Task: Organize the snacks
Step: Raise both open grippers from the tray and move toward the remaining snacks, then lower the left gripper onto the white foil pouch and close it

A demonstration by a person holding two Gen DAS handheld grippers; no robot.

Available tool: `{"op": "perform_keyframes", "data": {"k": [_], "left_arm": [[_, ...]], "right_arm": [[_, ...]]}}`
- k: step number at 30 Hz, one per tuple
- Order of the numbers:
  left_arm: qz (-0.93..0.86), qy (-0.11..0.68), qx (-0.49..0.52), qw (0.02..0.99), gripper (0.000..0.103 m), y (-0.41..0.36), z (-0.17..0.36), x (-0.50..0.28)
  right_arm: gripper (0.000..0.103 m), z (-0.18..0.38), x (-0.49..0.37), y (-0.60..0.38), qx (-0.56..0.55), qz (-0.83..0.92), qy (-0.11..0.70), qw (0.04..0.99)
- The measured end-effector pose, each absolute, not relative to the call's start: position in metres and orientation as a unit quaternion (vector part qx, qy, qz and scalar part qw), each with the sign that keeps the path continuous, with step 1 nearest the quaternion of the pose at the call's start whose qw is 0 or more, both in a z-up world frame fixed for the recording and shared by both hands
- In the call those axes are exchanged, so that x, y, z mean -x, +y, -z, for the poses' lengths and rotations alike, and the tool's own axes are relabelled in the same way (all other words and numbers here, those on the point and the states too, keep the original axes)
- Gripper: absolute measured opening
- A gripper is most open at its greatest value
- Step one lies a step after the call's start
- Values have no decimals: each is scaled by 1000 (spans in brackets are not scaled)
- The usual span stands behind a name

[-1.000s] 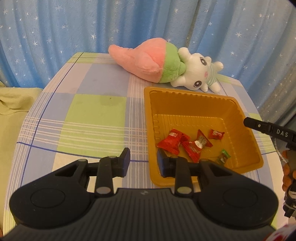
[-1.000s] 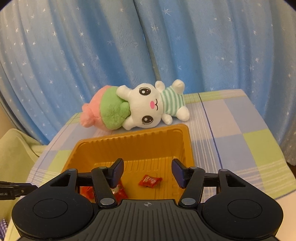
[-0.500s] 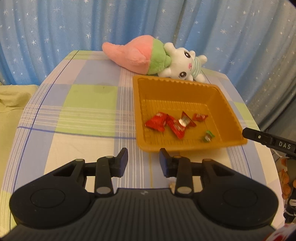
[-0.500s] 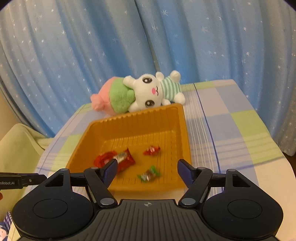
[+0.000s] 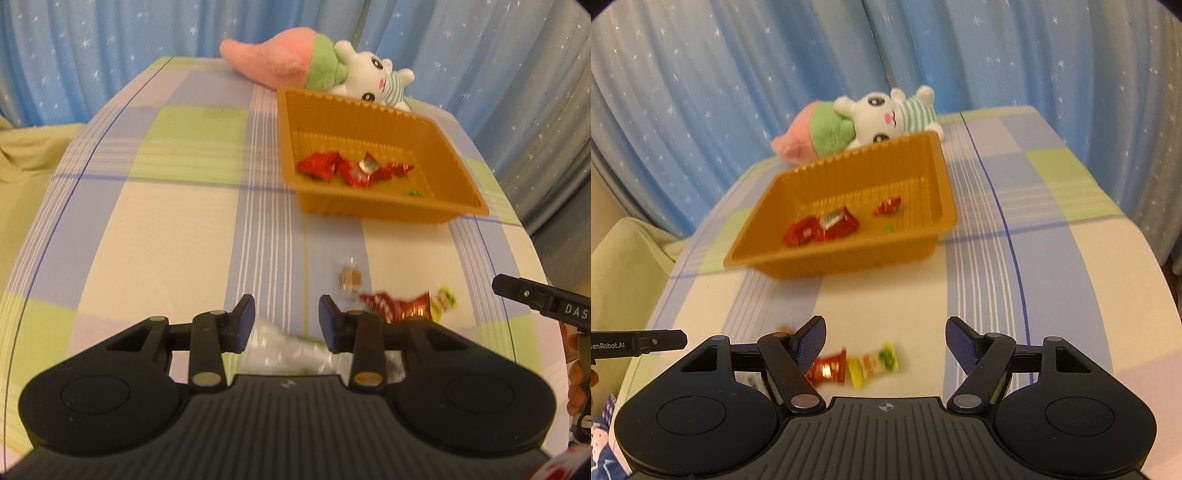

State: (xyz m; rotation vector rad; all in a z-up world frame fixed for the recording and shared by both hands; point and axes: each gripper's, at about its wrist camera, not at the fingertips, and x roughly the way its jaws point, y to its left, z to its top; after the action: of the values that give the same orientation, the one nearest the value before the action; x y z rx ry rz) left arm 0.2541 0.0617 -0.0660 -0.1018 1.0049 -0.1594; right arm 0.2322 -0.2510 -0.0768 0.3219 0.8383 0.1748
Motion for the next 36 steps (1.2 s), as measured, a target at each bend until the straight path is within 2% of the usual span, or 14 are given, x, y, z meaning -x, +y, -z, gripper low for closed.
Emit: {"op": "perform_keyframes", "data": {"k": [19, 23, 27, 36], "left_arm": [[92, 526, 59, 843, 34, 36, 97, -210], [97, 535, 55, 838, 37, 25, 104, -212], [98, 539, 65, 834, 46, 18, 109, -216], [71, 545, 85, 831, 47, 16, 122, -230]], "right_arm": [[72, 97, -197, -244, -150, -72, 442, 881], [72, 98, -195, -245, -151, -69, 444, 881], [72, 98, -194, -246, -152, -67, 446, 879], [72, 101, -194, -247, -155, -63, 450, 877]]}}
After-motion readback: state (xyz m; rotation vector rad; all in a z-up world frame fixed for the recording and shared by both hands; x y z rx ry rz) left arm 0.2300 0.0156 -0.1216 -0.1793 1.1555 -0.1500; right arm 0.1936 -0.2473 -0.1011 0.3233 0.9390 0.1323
